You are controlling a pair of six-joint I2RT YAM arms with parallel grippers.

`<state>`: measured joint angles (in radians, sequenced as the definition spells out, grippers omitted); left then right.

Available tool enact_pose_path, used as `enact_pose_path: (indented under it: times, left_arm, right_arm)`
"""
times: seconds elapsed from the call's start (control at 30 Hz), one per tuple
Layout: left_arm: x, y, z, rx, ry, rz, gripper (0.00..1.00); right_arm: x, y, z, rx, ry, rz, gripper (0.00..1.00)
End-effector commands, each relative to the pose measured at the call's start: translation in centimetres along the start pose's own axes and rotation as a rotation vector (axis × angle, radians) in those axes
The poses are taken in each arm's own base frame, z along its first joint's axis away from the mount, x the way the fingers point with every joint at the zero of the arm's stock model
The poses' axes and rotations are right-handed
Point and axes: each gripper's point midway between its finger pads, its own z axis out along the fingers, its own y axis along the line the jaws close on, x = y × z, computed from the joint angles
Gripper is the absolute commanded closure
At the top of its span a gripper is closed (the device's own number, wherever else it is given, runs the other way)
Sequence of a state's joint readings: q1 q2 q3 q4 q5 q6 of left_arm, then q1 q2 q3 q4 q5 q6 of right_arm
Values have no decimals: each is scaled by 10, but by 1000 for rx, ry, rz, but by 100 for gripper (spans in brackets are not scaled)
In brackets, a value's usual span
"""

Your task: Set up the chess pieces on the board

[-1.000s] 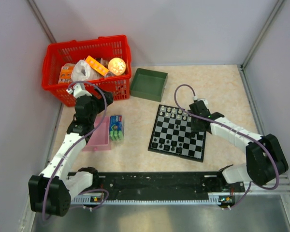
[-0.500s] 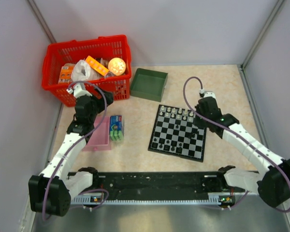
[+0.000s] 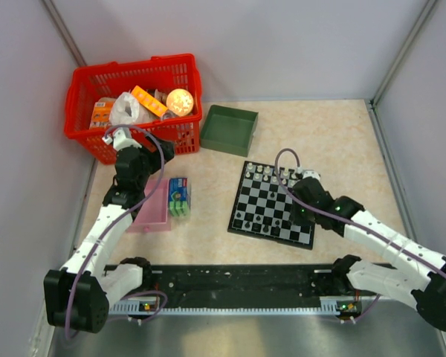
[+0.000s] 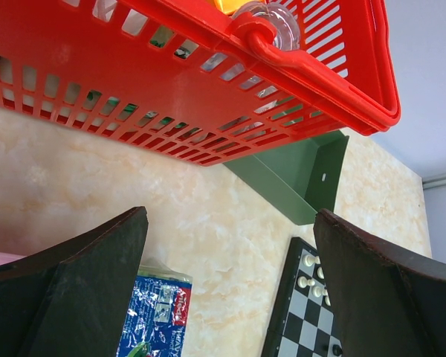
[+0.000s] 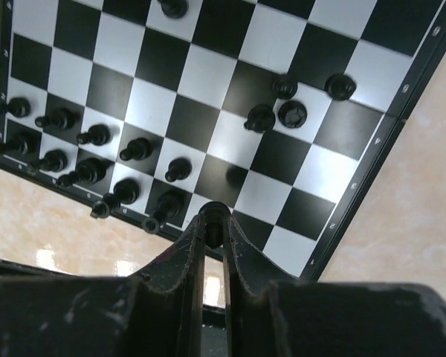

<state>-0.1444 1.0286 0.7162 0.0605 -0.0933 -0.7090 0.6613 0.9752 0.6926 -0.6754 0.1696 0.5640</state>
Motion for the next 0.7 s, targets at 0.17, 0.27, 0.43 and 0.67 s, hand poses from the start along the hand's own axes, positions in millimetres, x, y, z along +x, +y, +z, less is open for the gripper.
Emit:
enact_pose_path:
  times: [0.17, 0.27, 0.43, 0.67]
  left_arm:
    - [-14, -10, -5, 45, -52, -12, 1]
    - [-13, -10, -5, 45, -50, -13, 1]
    - [-14, -10, -6, 44, -54, -12, 1]
    - [-10, -9, -4, 45, -43, -15, 1]
  right_arm:
    - [24, 9, 12, 53, 15, 10, 93]
    - [28, 11, 17, 47, 22, 0, 93]
    - [35, 13, 22, 45, 35, -2, 93]
    - [38, 19, 24, 21, 30, 12, 93]
